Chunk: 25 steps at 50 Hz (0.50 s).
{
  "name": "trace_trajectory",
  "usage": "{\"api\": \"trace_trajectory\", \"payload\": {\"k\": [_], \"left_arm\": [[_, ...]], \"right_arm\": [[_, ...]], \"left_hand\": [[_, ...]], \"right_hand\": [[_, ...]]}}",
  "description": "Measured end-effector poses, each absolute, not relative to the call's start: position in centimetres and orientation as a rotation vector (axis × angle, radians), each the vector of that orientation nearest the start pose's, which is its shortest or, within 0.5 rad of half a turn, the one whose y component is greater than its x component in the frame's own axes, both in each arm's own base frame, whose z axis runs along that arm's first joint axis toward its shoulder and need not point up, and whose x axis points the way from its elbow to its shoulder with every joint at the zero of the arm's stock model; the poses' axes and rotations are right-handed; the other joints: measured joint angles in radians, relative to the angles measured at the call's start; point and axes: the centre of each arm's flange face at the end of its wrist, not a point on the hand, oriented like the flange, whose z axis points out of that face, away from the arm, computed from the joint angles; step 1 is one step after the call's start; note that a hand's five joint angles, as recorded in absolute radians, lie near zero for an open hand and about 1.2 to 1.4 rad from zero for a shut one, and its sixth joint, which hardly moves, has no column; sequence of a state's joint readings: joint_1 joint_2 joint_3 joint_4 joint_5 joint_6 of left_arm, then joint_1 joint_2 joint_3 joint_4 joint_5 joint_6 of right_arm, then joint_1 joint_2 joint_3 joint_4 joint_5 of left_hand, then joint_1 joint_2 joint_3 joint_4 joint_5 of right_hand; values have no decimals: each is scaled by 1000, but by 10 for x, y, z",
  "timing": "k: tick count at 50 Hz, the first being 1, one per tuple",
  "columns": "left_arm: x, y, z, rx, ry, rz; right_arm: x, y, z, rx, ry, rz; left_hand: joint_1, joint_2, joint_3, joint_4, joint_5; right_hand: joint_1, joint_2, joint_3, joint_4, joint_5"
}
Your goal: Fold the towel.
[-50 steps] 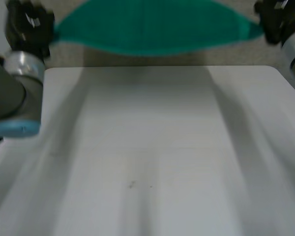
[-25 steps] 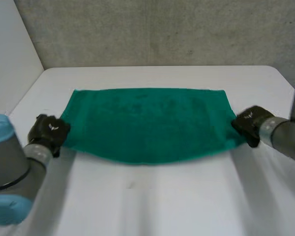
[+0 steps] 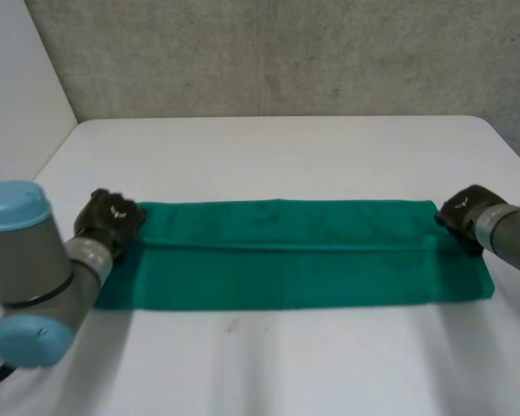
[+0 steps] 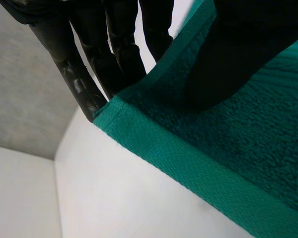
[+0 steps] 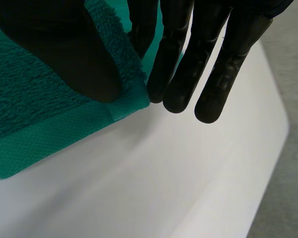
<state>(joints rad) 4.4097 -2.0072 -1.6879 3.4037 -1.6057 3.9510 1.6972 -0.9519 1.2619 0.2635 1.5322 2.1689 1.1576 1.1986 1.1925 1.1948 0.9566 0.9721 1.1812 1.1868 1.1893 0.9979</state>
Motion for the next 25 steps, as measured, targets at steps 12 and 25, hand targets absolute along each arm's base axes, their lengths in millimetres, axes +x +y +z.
{"api": "trace_trajectory", "payload": {"k": [12,25], "left_arm": [[-257,-365,128,1147,1772,-1747],[-275,-385,121,1137,1625,-1820]], "right_arm": [[202,-406,148,-1580,2593,-1889],[217,-426,140,-1422,2612,-1988]], "left_hand": [[0,0,0,0,0],[-966,-977,-967,-978,-904]], "right_hand": [[0,0,0,0,0],[-768,-958,-975,-958,-927]]}}
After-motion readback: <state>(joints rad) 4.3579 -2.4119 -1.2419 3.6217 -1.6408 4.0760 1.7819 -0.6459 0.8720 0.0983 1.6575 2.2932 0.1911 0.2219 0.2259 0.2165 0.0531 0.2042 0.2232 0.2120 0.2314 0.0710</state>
